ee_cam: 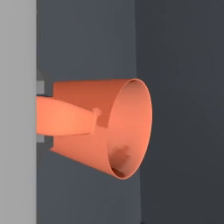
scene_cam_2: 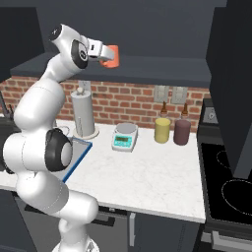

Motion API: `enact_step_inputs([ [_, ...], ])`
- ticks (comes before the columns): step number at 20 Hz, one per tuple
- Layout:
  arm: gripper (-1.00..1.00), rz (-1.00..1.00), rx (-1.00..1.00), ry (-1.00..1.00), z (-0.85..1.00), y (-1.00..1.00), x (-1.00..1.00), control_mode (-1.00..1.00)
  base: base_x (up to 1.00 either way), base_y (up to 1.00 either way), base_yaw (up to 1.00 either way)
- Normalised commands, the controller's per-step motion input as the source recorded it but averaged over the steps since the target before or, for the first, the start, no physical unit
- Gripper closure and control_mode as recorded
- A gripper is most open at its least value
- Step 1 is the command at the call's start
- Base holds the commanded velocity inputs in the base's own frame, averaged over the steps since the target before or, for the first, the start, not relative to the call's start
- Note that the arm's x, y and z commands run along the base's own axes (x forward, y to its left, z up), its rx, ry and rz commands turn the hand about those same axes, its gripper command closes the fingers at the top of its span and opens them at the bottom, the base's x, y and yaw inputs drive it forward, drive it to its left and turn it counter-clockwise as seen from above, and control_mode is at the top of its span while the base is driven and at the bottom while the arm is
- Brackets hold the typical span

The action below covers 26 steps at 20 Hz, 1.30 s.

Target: Pick the kettle from the counter and place it on the tray. Then pick the mug from the cabinet and place it on the tray. Then close the cabinet doors.

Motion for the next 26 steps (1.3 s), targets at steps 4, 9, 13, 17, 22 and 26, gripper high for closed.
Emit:
enact_step_inputs([
  [4,1.00,0.00,0.00,-0.04,0.00,0.00,-0.17,-1.00,0.00,0.00,0.00],
  [9,1.00,0.00,0.00,-0.06,0.00,0.00,-0.40,-1.00,0.00,0.00,0.00],
  [13,1.00,0.00,0.00,-0.04,0.00,-0.03,-0.56,-1.00,0.00,0.00,0.00],
  [17,1.00,0.03,0.00,-0.02,0.03,-0.10,-0.74,-1.00,0.00,0.00,0.00],
  [22,1.00,0.23,0.00,-0.03,0.11,-0.22,-0.97,-1.00,0.00,0.00,0.00],
  [26,1.00,0.37,0.00,-0.01,0.07,-0.22,-0.98,-1.00,0.00,0.00,0.00],
])
